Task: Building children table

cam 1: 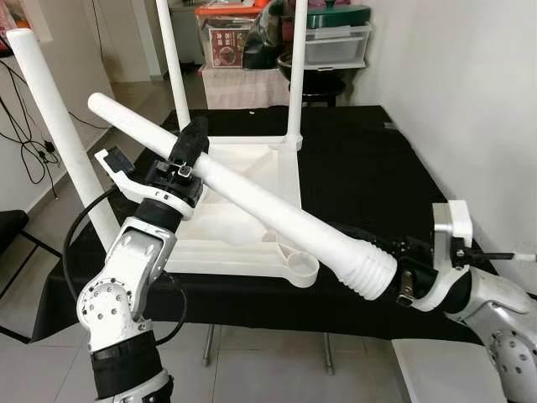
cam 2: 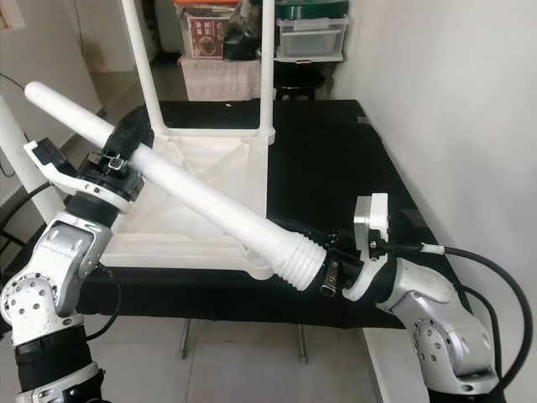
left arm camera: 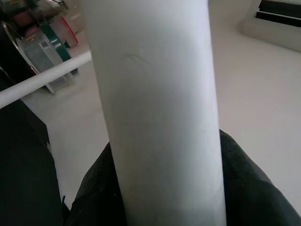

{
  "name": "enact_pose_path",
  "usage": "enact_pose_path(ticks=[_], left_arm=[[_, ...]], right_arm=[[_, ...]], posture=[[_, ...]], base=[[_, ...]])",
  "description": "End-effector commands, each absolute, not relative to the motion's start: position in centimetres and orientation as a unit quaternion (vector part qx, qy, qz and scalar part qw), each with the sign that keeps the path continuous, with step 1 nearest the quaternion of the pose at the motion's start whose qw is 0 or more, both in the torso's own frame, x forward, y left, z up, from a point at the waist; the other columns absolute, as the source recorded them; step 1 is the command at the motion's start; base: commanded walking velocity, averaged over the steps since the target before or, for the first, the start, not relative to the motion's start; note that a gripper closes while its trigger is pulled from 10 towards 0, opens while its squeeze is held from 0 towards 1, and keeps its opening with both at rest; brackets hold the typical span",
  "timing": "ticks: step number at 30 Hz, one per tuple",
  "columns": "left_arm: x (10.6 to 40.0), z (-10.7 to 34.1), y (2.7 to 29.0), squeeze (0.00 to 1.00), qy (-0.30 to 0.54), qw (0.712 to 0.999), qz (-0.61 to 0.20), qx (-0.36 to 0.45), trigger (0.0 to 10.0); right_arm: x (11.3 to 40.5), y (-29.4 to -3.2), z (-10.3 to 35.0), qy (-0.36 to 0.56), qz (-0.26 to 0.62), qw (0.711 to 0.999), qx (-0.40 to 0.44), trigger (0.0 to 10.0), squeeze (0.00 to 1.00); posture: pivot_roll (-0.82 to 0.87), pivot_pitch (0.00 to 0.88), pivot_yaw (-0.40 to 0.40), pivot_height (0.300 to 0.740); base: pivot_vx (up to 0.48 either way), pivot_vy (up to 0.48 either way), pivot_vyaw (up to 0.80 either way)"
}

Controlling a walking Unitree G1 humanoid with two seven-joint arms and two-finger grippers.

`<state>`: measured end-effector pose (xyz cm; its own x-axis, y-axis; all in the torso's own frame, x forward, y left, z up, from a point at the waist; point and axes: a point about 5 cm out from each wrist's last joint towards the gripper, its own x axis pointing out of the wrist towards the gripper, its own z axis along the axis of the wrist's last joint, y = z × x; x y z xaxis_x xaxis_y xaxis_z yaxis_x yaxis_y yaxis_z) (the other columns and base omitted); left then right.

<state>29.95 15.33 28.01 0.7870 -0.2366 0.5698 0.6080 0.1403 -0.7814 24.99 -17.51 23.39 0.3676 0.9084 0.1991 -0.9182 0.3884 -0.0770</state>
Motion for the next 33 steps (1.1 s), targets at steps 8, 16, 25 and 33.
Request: enact_pose_path(ticks=[8,16,25,33], left_arm=[[30.7,31.5,18.9,0.0,-0.23,0.743,-0.259,-0.573,0.0],[30.8,35.8,22.3,0.0,-0.312,0.732,-0.24,-0.557,0.0],[30.7,37.8,23.5,0.0,-0.34,0.747,-0.244,-0.516,0.0],[31.4,37.0,21.0,0.0,-0.292,0.79,-0.277,-0.463,0.0]], right_arm=[[26.1,-16.3,22.4,-0.074,0.532,0.842,0.046,10.0,1.0],[26.0,-16.5,21.1,-0.056,0.504,0.861,0.046,10.0,1.0],[25.2,-19.0,19.5,0.018,0.472,0.879,-0.061,10.0,1.0],[24.8,-21.9,19.5,0.104,0.443,0.867,-0.205,10.0,1.0]], posture=[[-0.08,0.054,0.016,0.74],[-0.08,0.052,0.016,0.74],[-0.09,0.057,0.021,0.74],[-0.08,0.055,0.027,0.74]], base=[[0.0,0.0,0.0],[0.0,0.0,0.0],[0.0,0.0,0.0],[0.0,0.0,0.0]])
